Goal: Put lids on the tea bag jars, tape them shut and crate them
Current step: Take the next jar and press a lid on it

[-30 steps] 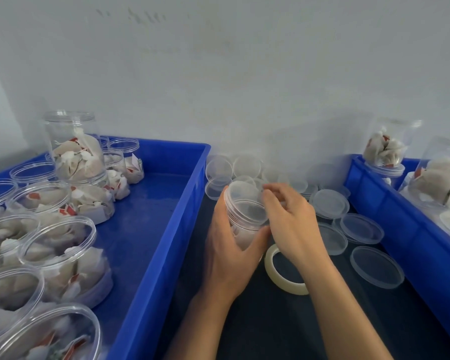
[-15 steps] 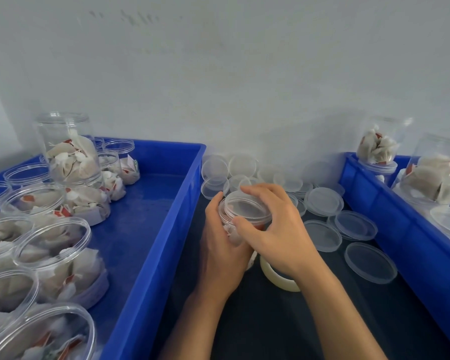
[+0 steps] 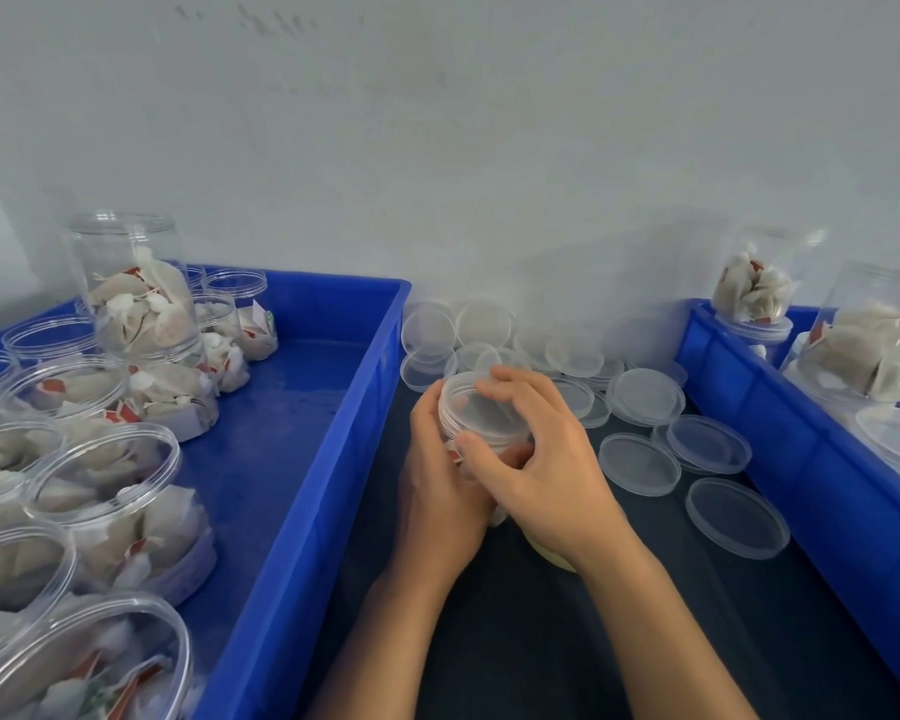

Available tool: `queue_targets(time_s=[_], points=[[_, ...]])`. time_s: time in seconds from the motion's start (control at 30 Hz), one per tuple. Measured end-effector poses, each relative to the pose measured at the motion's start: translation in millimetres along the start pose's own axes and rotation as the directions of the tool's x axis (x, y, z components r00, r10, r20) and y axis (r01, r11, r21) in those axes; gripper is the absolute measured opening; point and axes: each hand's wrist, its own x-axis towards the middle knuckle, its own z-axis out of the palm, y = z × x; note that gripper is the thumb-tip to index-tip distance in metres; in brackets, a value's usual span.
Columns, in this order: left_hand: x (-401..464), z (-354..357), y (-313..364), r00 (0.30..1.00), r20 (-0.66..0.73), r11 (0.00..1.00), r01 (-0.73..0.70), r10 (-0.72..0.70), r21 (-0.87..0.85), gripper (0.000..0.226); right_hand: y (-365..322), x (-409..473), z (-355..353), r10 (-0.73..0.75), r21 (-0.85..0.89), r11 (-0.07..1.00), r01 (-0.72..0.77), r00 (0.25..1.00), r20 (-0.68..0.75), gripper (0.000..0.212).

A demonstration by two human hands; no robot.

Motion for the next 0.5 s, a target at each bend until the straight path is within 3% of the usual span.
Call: queue_targets(time_s=[0.13,0.33,0.5], points=[[2,-2,-2,0.999,0.021,0.999,0.045,-0.045,0.003,0.072,2,2,-3,-0.018,-0.014,1.000,0.018,0.999,0.029,0.042],[1,-1,-1,0.998,-0.021,0.998,0.067,-0.067,0.014,0.085,5,3,-1,-0.033,-0.039,0.999,0.035,0.999,0.035,0.039],[3,-1,-1,0.996,-0.016,0.996,0.087,-0.087,0.015,0.070,5,-3,8,0.002,-0.077,0.997,-0.006,0.999,-0.053,0.045]])
